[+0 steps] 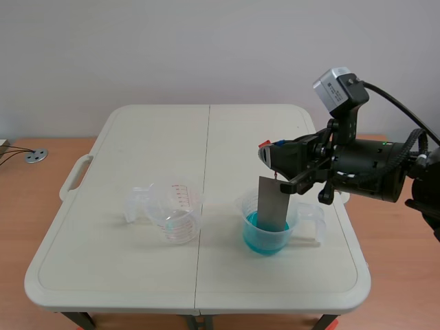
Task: Hold the metal plate by the orange handle, dip it into the blue solution, take it out and point at it, then put the plate back in the beaker on the left.
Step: 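Lower the plate into the blue solution, then hold the plate still in the solution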
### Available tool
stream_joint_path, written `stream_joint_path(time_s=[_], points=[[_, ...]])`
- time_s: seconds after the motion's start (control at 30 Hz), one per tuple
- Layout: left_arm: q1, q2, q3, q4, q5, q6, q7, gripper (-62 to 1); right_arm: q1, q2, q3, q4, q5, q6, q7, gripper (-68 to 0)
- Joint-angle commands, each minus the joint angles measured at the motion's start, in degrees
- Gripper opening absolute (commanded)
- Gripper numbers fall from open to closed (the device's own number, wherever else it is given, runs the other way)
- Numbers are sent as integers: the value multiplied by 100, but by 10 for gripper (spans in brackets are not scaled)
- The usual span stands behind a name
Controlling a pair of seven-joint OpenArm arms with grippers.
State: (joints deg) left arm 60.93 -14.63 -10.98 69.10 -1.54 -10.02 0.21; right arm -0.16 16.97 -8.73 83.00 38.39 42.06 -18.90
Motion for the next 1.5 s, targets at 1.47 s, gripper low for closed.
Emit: stream_joint_path(time_s=[1.47], points=[[-304, 33, 114, -278, 9, -7, -17, -579, 114, -144, -31, -122, -354, 66, 59, -665]])
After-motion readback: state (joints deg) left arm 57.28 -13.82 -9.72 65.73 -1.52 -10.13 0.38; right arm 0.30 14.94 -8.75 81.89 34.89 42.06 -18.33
